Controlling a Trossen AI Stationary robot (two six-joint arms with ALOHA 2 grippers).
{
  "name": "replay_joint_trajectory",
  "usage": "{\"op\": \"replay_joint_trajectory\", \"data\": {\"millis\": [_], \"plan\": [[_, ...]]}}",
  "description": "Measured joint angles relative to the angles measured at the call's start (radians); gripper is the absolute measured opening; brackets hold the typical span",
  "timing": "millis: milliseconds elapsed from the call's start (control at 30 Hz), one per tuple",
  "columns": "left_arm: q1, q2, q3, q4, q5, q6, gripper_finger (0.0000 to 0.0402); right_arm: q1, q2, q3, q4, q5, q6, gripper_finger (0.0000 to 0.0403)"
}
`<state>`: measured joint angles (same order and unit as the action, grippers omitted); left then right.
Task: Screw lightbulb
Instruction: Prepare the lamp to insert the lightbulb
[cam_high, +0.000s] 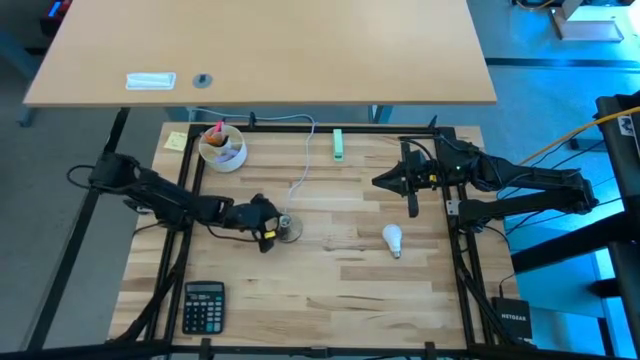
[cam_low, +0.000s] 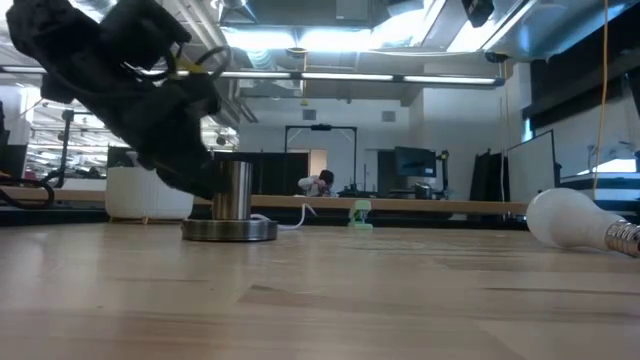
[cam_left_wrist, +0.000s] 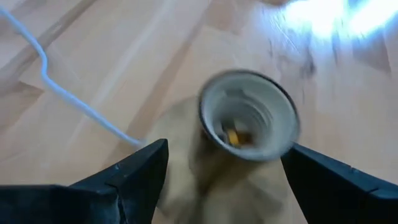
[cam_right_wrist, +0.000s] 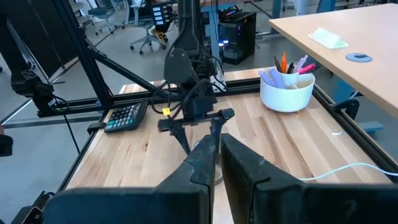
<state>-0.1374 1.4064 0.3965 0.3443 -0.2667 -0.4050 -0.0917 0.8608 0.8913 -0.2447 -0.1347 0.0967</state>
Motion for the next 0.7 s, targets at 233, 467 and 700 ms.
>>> {"op": "replay_joint_trajectory", "data": {"millis": [233, 467, 700], "plan": [[0.029, 0.041, 0.006, 0.067, 0.001, -0.015, 0.0295, 0.0, 0.0, 0.0, 0.001, 0.001, 0.0, 0.003], [0.036, 0.041, 0.006, 0.048, 0.056, -0.015, 0.0215, 0.0, 0.0, 0.0, 0.0, 0.001, 0.0, 0.003], [0.036, 0.041, 0.015, 0.06, 0.055, -0.004, 0.017, 0.0, 0.0, 0.0, -0.002, 0.0, -0.001, 0.003]]}}
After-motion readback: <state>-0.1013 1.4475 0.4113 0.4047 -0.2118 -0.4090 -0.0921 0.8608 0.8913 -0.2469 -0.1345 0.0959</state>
